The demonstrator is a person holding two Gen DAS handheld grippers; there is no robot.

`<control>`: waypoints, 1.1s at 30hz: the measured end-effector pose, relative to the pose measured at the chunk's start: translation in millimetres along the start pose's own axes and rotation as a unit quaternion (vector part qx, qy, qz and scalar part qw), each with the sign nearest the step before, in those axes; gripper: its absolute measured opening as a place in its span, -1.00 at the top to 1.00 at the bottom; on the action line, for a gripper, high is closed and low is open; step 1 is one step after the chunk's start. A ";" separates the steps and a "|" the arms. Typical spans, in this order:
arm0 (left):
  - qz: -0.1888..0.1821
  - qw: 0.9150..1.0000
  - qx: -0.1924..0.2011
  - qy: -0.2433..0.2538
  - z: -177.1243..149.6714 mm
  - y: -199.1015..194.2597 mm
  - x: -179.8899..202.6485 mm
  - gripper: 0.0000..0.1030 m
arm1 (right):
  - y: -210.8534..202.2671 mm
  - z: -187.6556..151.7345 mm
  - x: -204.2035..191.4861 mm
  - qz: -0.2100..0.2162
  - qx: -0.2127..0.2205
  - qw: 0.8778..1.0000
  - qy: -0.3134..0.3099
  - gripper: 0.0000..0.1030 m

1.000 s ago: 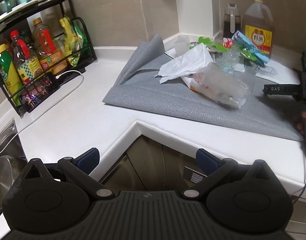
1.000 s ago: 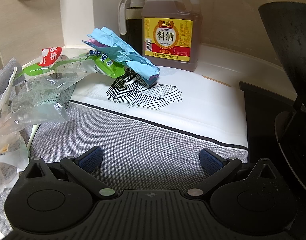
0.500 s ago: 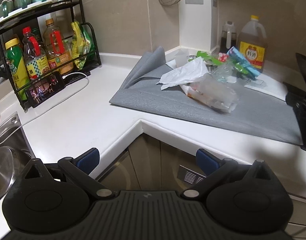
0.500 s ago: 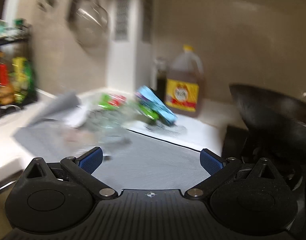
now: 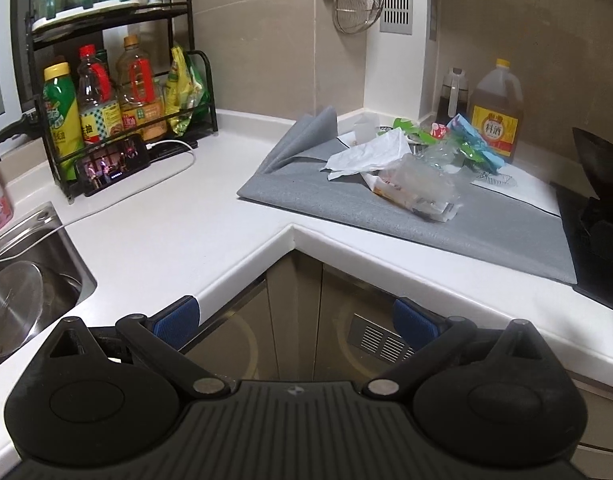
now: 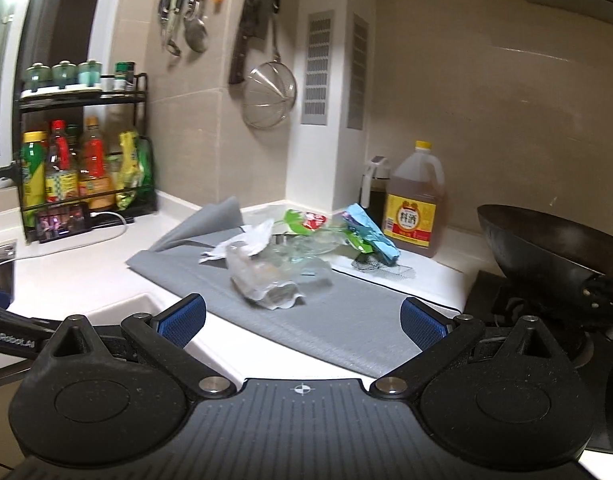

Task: Collect trash
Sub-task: 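Move both tools toward the trash pile on the grey mat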

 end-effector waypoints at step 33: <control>-0.005 0.999 -0.043 0.026 -15.2 25.6 8.8 -0.99 | 39.7 -27.6 -2.7 0.009 -0.094 0.995 0.042 -1.00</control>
Point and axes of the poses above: each gripper's, at about its wrist camera, not at the fingertips, and y roughly the way its jaws point, x to its right, z to its top, the point moved 5 cm from there along y, roughly the way its jaws point, and after that the axes turned 10 degrees about x, right-handed, at the moved point
